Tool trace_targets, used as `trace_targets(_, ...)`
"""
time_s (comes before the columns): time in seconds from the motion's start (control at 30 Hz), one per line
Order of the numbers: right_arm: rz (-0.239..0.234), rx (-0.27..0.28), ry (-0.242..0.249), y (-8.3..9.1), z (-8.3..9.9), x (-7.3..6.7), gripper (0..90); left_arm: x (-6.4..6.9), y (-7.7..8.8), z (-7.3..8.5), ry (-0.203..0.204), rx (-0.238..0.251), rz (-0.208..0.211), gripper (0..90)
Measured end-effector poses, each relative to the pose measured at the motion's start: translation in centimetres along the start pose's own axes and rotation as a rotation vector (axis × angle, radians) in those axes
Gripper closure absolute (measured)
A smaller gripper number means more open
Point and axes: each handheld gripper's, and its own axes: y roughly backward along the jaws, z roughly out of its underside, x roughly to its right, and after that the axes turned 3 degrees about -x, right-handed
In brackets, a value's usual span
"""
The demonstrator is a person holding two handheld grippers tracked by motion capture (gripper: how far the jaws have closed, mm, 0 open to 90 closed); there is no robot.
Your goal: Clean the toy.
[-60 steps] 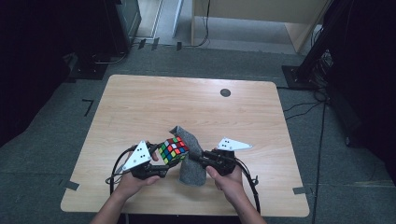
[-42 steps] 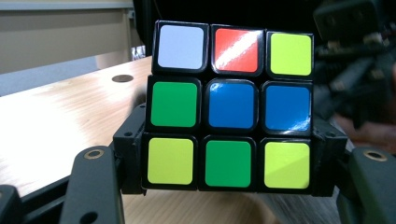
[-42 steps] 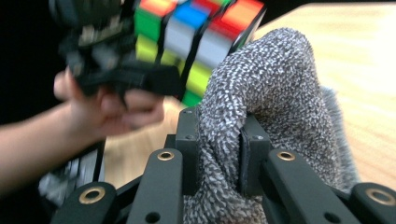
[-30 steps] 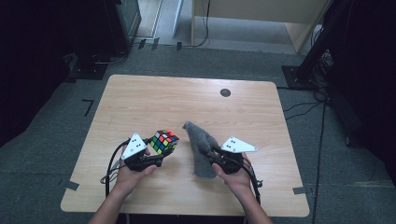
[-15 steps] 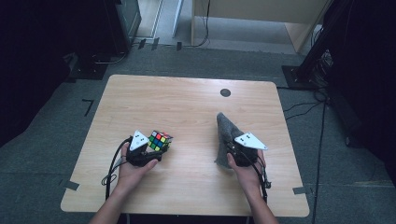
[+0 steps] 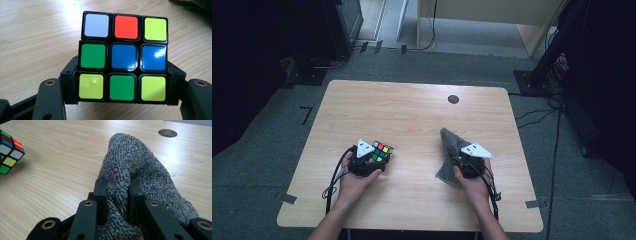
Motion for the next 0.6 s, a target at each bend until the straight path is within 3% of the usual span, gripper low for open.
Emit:
trace_targets(0.23,-0.021,-0.007,0.012,-0.4,0.23,-0.34,72.0,-0.01,-0.61,0.13,0.001,-0.022,-0.003,33.1)
trace_targets(0.37,-0.042,0.013,0.007,-0.38,0.3,-0.31,66.8,-0.09,-0.83,0.17,0.008,-0.024,0.001,30.8)
trace_targets(0.6,-0.036,0.01,0.004,-0.58,0.36,-0.32,57.1,-0.09,-0.92,0.28,0.011,-0.025,-0.001,27.7)
